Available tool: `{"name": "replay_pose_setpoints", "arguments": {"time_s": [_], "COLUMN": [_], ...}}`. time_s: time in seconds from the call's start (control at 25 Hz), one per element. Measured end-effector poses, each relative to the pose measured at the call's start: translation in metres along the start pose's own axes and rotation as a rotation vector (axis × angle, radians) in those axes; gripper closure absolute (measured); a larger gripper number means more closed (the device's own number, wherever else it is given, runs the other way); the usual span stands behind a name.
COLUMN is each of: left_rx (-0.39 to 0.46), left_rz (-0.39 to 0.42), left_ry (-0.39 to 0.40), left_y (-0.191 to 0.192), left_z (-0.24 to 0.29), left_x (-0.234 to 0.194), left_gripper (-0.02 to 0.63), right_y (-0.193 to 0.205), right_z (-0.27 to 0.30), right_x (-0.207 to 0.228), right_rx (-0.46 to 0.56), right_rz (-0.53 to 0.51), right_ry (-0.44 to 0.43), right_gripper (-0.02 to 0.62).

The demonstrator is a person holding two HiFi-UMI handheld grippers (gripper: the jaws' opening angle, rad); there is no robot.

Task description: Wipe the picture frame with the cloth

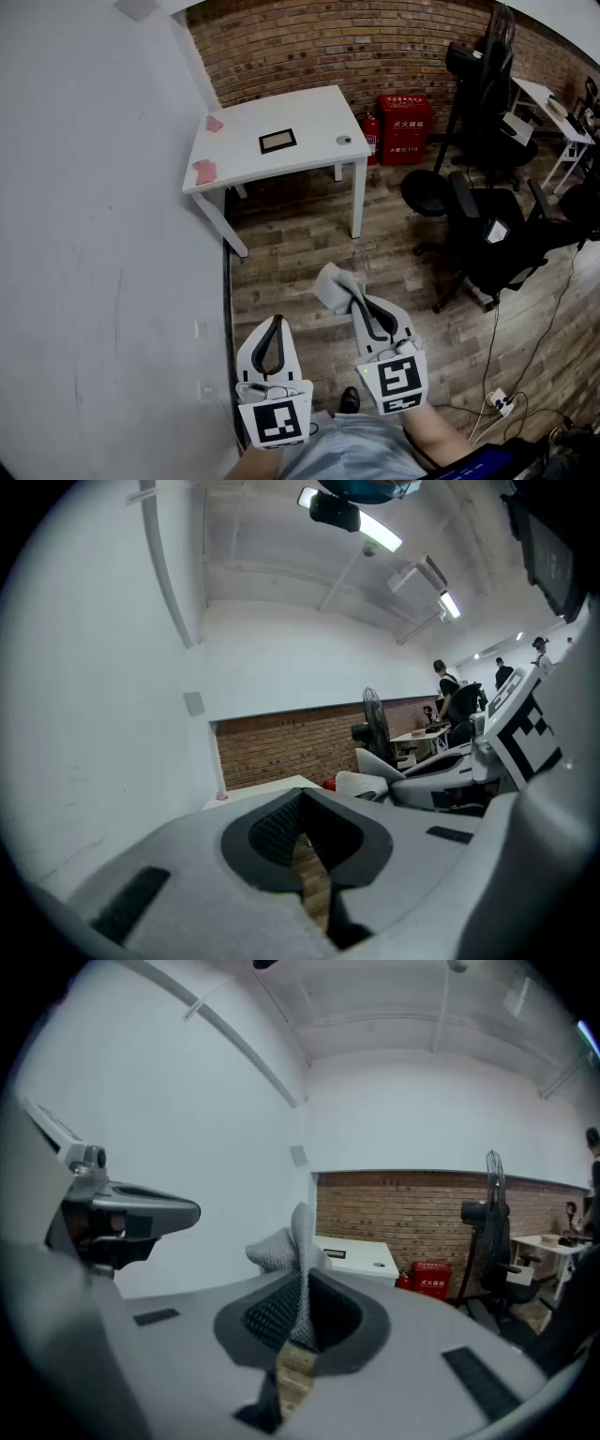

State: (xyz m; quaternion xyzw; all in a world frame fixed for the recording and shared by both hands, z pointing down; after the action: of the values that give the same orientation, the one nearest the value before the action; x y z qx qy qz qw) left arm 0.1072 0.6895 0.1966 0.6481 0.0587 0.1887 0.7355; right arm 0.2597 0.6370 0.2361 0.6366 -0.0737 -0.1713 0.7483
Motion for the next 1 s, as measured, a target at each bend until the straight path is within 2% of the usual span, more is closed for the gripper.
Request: {"name": "replay_pose_setpoints", "arguments": {"time_s": [0.36, 0.6, 0.84, 1.0], "left_rx": [0.011, -0.012, -0.033, -0.046], "left_rz": [0.005, 0.005, -0.023, -0.055], "left_ry": [-0.034, -0.043, -0.039, -0.047], "left_y": [-0.004, 0.0, 0.015, 0.031], "left_z": [-0.003, -0.003, 0.012, 0.034], "left_x": [-0.004, -0.008, -0.032, -0.066], "left_gripper": [0.597, 0.597, 0.597, 0.597], "right_y": [0.001, 0.001, 0.013, 0.026], "right_z": [-0.003, 0.001, 0.027, 0.059], "right_x": [0.006, 0.011, 0.008, -0.004], "right_rx": [0.004, 0.01, -0.032, -0.073], "right_rz": [-0.001, 0.047, 0.048, 0.058], "right_ry": [0.0, 0.0, 0.016, 0.009], "right_gripper": [0.574, 0.572, 0.571, 0.571]}}
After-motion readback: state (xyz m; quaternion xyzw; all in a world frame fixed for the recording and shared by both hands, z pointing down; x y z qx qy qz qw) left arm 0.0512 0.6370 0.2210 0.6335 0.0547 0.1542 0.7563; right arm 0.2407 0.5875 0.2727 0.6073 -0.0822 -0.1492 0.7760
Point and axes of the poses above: the fingertips, and each gripper's own axes: z forward along the fingers, x to its right, y out of its underside, the point moved 5 cm from there along -z, backward along the fingers, and after that the axes turned 14 degrees about y, right-handed, at the moved point
